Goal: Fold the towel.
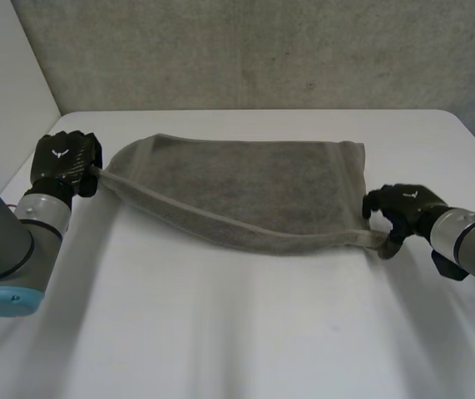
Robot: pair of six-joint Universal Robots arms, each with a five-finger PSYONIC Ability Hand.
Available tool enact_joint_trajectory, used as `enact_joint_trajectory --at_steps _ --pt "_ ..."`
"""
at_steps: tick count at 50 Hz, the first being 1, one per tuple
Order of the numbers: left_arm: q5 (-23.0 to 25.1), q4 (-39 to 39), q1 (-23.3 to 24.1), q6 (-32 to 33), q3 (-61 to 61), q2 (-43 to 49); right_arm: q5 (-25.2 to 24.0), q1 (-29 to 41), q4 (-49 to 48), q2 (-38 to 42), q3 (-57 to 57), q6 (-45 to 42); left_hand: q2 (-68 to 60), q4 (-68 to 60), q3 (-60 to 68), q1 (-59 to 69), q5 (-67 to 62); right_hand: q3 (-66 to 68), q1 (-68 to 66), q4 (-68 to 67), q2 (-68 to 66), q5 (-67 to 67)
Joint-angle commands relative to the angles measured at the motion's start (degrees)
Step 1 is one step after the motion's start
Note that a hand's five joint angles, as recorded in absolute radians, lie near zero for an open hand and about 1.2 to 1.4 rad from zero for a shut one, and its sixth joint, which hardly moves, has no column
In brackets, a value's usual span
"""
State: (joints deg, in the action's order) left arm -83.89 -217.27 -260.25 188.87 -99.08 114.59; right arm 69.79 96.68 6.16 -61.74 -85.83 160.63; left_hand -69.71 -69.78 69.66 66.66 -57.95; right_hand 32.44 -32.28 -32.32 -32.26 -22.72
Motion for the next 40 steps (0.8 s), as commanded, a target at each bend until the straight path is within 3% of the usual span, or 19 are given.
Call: enact_joint_trajectory --at_steps 1,18,26,28,32,37,39,40 --pt "0.04 0.0 -0.26 0.01 -0.06 0.02 -3.88 -0.88 1.31 1.63 -0.04 0.12 -10.29 -10.22 10.34 13.34 -12.05 3.38 -3.54 -3.5 -3.56 -3.1" --pt "0.13 0.0 -0.88 0.01 -0.5 0.19 -4.4 -0.88 -9.24 3.21 -3.38 0.21 -10.29 -10.22 10.34 13.34 -12.05 9.94 -10.1 -10.06 -10.12 -9.66" --pt "0.13 0.0 -0.88 0.01 -0.5 0.19 -4.4 -0.8 -10.2 5.85 -2.42 0.12 -10.29 -10.22 10.34 13.34 -12.05 33.16 -33.32 -33.27 -33.33 -32.87" --pt "0.13 0.0 -0.88 0.01 -0.58 0.02 -4.14 -0.8 -10.2 6.63 -1.89 0.12 -10.29 -10.22 10.34 13.34 -12.05 47.2 -47.36 -47.31 -47.38 -46.92" --pt "-0.05 0.0 -0.88 0.01 -0.67 -0.25 -3.88 -1.15 -10.12 6.55 -1.36 0.12 -10.29 -10.22 10.34 13.34 -12.05 47.56 -47.72 -47.68 -47.74 -47.28" --pt "0.04 0.09 -0.79 0.18 -1.29 -2.45 -3.61 -1.85 -9.68 1.89 -1.36 0.21 -10.29 -10.22 10.34 13.34 -12.05 47.56 -47.72 -47.68 -47.74 -47.28" --pt "0.13 0.18 -0.79 0.36 -2.25 -5.24 -3.61 -3.42 -9.68 -6.86 -2.5 0.12 -10.29 -10.22 10.34 13.34 -12.05 47.56 -47.72 -47.68 -47.74 -47.28" --pt "0.13 0.18 -0.79 0.36 -2.25 -5.26 -3.61 -3.43 -9.68 -6.9 -2.5 0.12 -10.29 -10.22 10.34 13.34 -12.05 47.56 -47.72 -47.68 -47.74 -47.28"
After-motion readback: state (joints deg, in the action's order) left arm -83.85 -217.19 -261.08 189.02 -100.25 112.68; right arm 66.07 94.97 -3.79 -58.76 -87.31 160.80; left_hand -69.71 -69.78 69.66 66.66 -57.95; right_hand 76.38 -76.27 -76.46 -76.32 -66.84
